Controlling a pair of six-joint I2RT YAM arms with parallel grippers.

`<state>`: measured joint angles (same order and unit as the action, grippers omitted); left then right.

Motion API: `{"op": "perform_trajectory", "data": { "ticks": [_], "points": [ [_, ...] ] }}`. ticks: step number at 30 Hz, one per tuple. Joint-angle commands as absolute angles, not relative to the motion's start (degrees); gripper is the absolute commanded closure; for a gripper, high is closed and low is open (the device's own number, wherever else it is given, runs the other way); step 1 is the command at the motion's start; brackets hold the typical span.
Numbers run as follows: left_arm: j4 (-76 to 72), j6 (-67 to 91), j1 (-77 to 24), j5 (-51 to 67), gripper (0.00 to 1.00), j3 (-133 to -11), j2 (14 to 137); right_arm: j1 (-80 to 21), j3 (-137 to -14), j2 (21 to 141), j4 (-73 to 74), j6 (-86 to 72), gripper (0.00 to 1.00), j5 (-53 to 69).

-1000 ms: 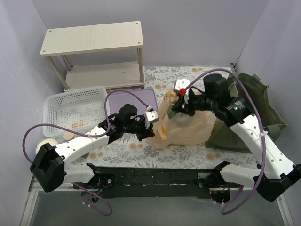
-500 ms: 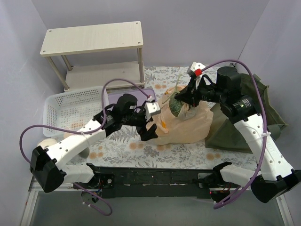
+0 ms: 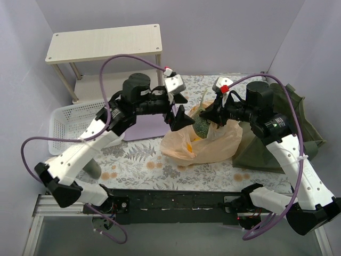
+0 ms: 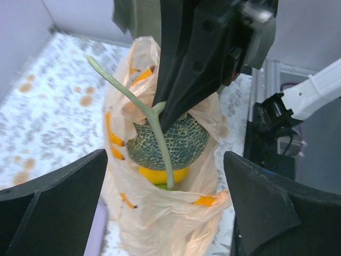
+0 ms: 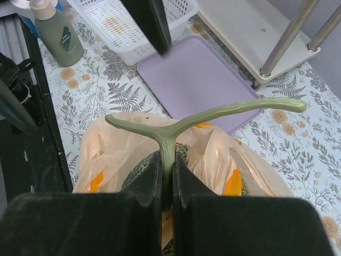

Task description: Untie the knot of the grocery bags and take out the mixed food

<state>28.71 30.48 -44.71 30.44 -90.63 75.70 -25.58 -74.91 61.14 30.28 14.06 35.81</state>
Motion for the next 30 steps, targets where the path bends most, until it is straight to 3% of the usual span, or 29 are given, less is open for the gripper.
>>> {"op": "perform_trajectory", "data": {
  "ticks": [1,5,8,9,11,12,14,17,18,20,21,26,30],
  "points": [
    [29.45,35.42,-44.56,37.26,0.13,-92.02,81.73,-25.58,-76.29,60.73,28.04,15.56,0.99,35.59],
    [29.09,35.16,-44.56,36.74,0.26,-92.63,84.63,-25.66,-76.64,60.82,28.04,15.64,0.99,36.12],
    [28.22,35.24,-44.56,38.84,0.5,-93.95,85.78,-25.66,-75.68,60.56,28.04,15.99,0.99,35.86],
    [28.21,35.51,-44.56,39.8,0.7,-94.83,86.22,-25.66,-75.15,60.38,28.12,16.26,0.99,35.6],
    [28.65,35.77,-44.56,41.22,0.95,-95.53,86.4,-25.58,-73.23,60.21,28.12,16.78,0.99,34.37],
    [29.0,35.86,-44.47,41.13,1.0,-95.71,86.22,-25.66,-72.52,60.21,28.39,17.66,0.99,34.02],
    [30.66,35.16,-44.56,41.66,1.0,-96.33,85.61,-25.66,-70.5,60.21,29.53,19.07,0.99,33.14],
    [34.26,32.88,-44.38,42.28,1.0,-97.99,84.73,-25.66,-67.86,59.68,30.15,19.69,0.72,30.6],
    [35.06,32.35,-44.21,41.93,1.0,-98.35,84.29,-25.66,-67.5,59.5,30.67,19.69,0.58,30.15],
    [36.55,30.86,-43.51,40.7,1.0,-98.53,82.37,-25.66,-67.24,59.24,33.64,21.0,0.5,30.06],
    [36.65,30.59,-42.98,39.48,1.0,-98.44,81.48,-25.66,-66.98,59.15,34.71,21.35,0.31,29.97],
    [36.48,31.2,-35.96,38.76,1.0,-99.92,78.05,-25.66,-63.03,56.08,36.91,22.94,0.21,27.69],
    [35.16,32.77,-31.21,39.46,1.0,-101.86,77.17,-25.58,-57.84,55.55,37.35,24.52,0.2,26.19]
  ]
}}
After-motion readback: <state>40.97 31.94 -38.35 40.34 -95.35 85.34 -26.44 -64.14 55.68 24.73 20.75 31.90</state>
